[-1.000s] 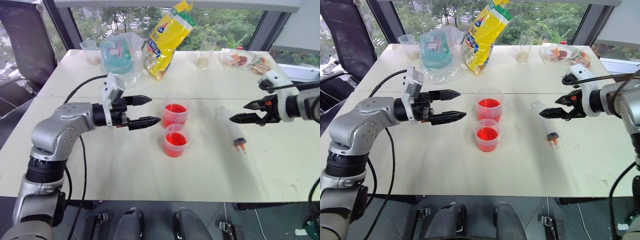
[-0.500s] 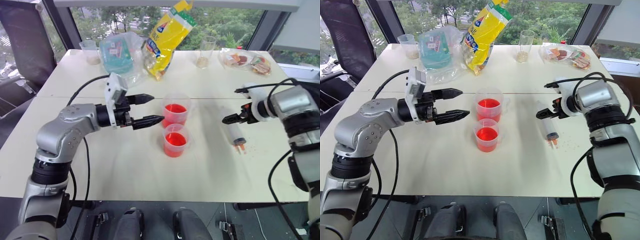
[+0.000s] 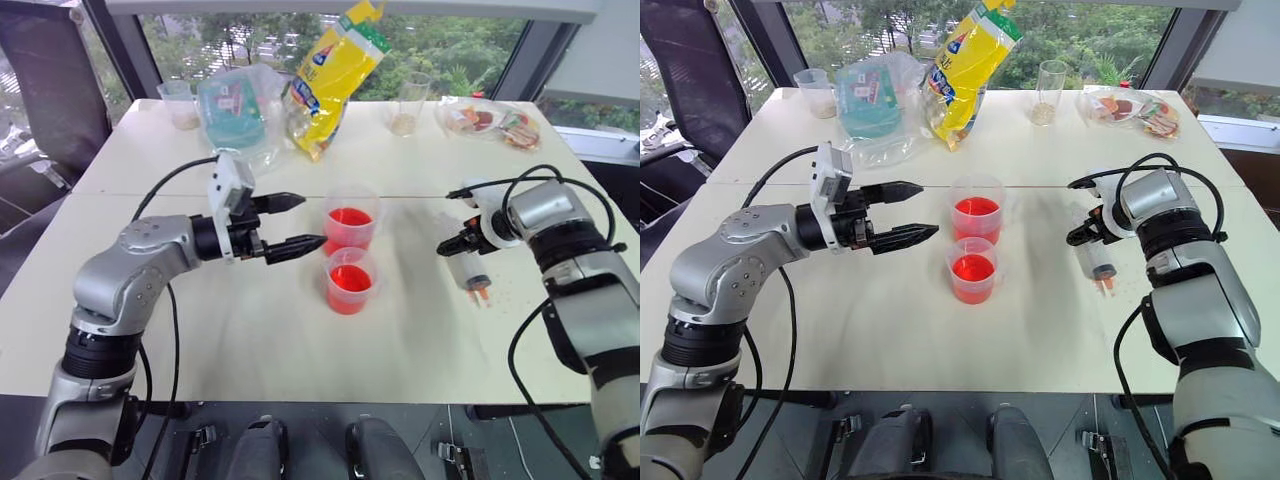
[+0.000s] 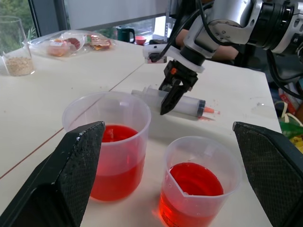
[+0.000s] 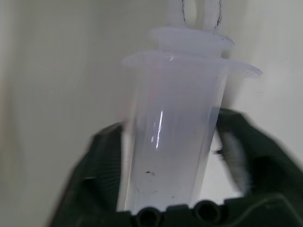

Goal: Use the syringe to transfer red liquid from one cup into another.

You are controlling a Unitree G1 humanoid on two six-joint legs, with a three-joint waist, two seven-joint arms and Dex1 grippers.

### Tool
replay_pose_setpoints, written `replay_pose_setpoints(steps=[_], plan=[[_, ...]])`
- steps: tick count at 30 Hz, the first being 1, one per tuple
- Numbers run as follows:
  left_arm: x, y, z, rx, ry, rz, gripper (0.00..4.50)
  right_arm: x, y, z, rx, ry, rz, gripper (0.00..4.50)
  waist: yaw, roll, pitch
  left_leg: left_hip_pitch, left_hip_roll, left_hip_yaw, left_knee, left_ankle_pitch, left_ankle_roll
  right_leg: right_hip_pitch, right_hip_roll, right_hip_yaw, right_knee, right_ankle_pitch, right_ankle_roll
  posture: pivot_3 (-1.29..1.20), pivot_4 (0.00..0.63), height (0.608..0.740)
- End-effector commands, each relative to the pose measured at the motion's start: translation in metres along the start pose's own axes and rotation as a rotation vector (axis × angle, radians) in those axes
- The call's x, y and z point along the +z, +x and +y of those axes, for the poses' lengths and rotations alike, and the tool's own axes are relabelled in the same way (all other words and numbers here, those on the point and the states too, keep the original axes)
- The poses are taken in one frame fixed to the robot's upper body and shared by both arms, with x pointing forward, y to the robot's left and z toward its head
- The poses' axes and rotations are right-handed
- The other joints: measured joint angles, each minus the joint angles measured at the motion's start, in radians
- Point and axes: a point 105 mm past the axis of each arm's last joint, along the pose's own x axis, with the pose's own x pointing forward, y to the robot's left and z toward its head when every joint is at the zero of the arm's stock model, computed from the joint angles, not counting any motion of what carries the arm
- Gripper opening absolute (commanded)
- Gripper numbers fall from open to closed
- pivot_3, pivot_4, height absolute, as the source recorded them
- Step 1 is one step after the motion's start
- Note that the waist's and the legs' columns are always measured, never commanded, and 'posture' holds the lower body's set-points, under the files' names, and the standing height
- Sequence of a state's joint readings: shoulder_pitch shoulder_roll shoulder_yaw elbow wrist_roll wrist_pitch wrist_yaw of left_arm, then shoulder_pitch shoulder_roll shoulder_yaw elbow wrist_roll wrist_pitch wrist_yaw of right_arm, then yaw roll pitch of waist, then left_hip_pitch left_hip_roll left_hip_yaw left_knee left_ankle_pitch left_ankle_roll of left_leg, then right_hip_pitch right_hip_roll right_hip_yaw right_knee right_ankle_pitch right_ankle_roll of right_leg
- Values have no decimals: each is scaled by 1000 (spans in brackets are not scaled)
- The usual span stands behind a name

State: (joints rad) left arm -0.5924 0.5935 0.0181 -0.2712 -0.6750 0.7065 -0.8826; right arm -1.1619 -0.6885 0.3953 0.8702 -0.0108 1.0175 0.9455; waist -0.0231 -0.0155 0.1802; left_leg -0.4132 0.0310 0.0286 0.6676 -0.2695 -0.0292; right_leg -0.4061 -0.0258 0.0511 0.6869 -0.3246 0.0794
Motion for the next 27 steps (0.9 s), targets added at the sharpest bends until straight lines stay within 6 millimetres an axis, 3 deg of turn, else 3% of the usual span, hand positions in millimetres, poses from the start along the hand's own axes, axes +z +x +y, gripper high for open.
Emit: replay_pose_setpoints(steps=[1, 5, 9, 11, 13, 16, 21, 27], plan=[[12, -11, 6, 28, 57, -26, 4500, 11, -4, 6, 17, -6, -29, 1379, -1, 0, 0, 0, 0, 0, 0, 0, 0, 0, 0, 0, 0, 0, 0, 0, 150, 740], [16, -13, 13, 41, 65, -24, 4500, 13, -13, 2, -19, 67, -43, 1377, 2, 0, 0, 1, 0, 0, 0, 0, 0, 0, 0, 0, 1, 0, 0, 0, 150, 740], [22, -19, 20, 56, 77, -27, 4500, 45, -44, 2, -44, 125, -210, 1377, 4, 0, 0, 0, 0, 0, 0, 0, 0, -1, 0, 0, 1, 0, 0, 0, 150, 740], [26, -19, 24, 62, 84, -31, 4500, 90, -80, 20, 13, 32, -529, 1377, 2, 0, 0, 0, 0, 1, 0, 0, 0, -2, 0, 0, 1, 0, 0, 0, 150, 740], [29, -19, 28, 68, 91, -32, 4500, 130, -133, 47, 127, -35, -950, 1377, -2, 1, 0, -2, 0, 1, -1, 0, 0, -3, 0, 0, 1, 0, 0, 0, 150, 740], [30, -21, 32, 66, 101, -23, 4500, 143, -164, 68, 187, -17, -1223, 1377, -6, 0, 0, -2, 1, 0, -2, 0, -1, -4, 1, 0, 2, 0, 0, 0, 150, 740], [36, -19, 32, 57, 119, -25, 4500, 143, -166, 97, 303, 42, -1430, 1377, 6, -1, -1, -2, -1, -1, 0, 0, -1, -1, -2, -1, 1, 0, 0, 0, 150, 740], [42, -15, 33, 51, 134, -37, 4500, 118, -121, 131, 359, -23, -1490, 1377, 3, -1, -1, -2, -1, -1, 0, 0, -1, -2, -1, -1, 1, 1, 1, 0, 150, 740]])
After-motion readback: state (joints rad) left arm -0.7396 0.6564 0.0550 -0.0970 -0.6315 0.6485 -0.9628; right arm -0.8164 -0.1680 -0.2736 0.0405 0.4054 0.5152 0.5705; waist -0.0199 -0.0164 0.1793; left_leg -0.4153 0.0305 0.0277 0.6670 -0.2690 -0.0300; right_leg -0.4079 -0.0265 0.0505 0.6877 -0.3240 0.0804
